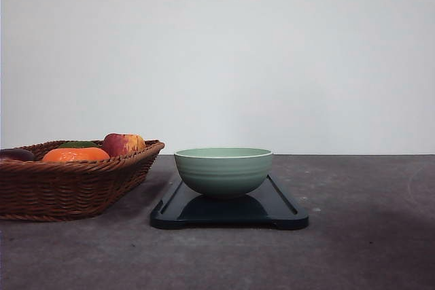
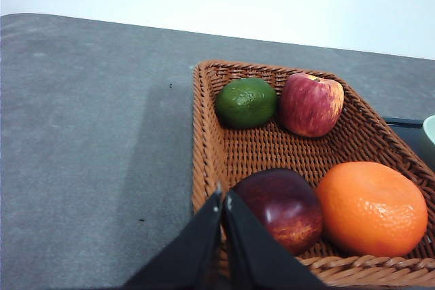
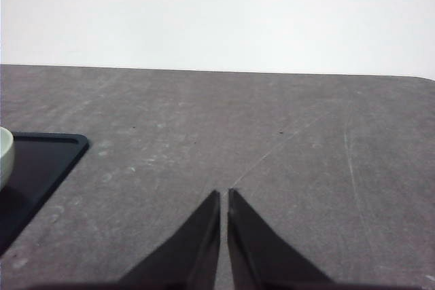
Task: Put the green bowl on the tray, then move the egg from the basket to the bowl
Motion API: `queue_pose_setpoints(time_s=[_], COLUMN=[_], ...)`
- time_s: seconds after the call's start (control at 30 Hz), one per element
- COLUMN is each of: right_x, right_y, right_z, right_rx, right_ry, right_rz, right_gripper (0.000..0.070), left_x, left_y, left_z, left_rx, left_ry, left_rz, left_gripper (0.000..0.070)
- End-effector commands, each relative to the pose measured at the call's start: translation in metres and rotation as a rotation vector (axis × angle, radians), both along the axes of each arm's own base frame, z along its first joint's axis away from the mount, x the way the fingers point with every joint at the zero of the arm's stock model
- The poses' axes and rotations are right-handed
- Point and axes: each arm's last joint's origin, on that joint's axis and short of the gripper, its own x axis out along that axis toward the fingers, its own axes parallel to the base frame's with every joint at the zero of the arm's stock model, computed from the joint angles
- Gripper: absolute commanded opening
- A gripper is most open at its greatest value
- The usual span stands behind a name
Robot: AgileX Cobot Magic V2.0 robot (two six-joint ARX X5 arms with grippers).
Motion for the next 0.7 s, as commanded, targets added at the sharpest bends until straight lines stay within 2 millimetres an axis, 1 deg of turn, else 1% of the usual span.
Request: queue_pose_setpoints(time_s=[0.0, 0.67], right_x=[0.0003, 0.0003], right_y=[0.0001, 0.0001], right_z=[0.0001, 0.0001], right_rx=[0.013, 0.013], right_ry=[-0.011, -0.011], right_rz=[0.0, 0.0], right_gripper=[0.0011, 0.0011], left_x=[0.0012, 0.0012], left_y=[0.0001, 0.0001], left_z=[-0.005, -0.005], left_rx=[0.0, 0.0], left_ry=[0.003, 0.003], left_rz=[0.004, 0.004], left_gripper=[0.0, 0.0])
